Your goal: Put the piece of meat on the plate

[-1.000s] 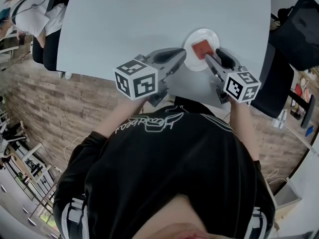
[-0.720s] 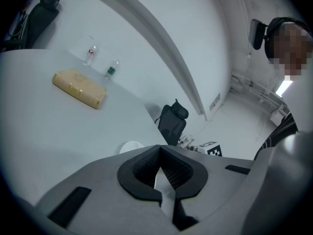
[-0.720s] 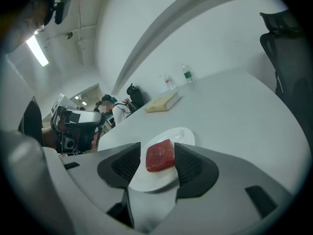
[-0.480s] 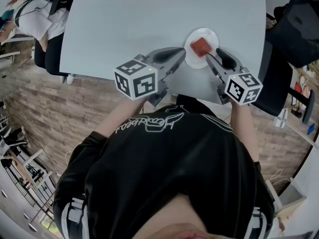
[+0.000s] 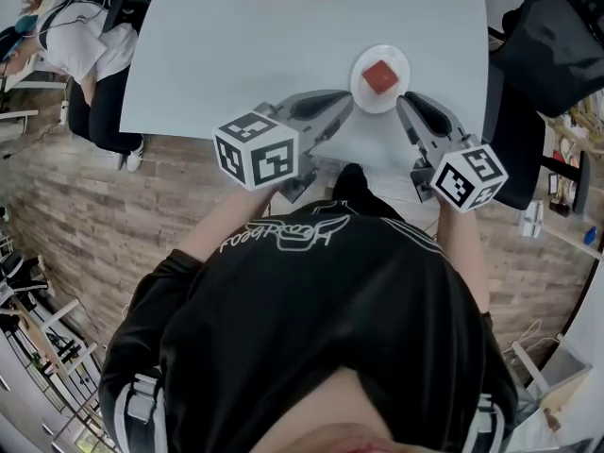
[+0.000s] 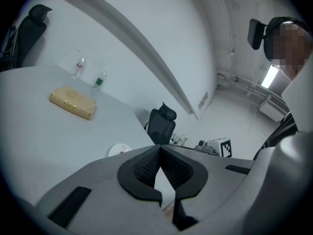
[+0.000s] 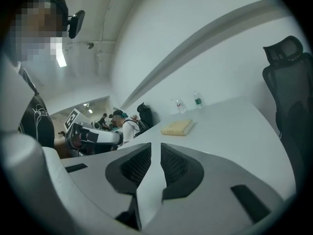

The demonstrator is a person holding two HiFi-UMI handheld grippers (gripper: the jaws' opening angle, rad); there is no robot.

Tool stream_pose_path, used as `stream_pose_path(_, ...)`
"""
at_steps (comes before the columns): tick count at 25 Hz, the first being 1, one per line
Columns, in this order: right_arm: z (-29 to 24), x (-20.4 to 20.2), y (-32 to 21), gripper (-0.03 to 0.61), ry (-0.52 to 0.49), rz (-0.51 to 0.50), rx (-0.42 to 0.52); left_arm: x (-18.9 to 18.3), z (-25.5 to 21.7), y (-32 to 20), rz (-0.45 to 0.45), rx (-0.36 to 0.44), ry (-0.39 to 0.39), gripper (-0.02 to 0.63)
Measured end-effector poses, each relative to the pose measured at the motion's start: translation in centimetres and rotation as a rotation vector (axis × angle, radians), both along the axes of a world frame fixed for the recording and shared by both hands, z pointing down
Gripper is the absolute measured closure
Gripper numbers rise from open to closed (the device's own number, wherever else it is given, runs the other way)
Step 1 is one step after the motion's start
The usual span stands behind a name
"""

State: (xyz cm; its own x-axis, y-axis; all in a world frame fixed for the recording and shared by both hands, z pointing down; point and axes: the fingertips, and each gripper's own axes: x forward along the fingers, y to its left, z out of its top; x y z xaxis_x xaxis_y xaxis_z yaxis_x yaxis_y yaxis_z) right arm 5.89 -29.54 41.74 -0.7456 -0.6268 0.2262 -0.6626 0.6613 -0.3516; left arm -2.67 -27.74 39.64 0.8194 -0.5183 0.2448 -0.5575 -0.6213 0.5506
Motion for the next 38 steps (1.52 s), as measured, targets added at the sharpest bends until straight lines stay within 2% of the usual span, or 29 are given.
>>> stream_pose_path(7,-5.5,-1.5,5.8,0.555,-0.09,-0.005,0.09,-0.7,-3.7,5.3,0.057,0.099,0.025,0.606)
stream_pose_path(13,-8.7,-2.5,10.9,0.566,-0.084,-0.013,0.148,-1.0,-7.1,9.7,0.097,0.184,0.049,0.606)
stream_pose_path(18,-9.7,-2.9,13.8,0.568,-0.043,-0.031,0.164,-1.0,-8.9,12.6,0.119,0.226,0.05,0.606)
stream_pose_path(22,-10.9,-3.0,15.4,0.569,-0.057,-0.054,0.173,-1.3,-10.3,14.6,0.118,0.267,0.039,0.606)
stream_pose_path(27,-11.9,-2.4,17.5,0.569,-0.065,-0.08,0.187,-0.7,-11.2,16.9,0.095,0.289,0.029,0.606)
stream_pose_path(38,-10.1,2.1,25.7,0.571,-0.06,-0.117,0.157,3.9,-10.6,24.8,0.042,0.295,-0.025,0.606)
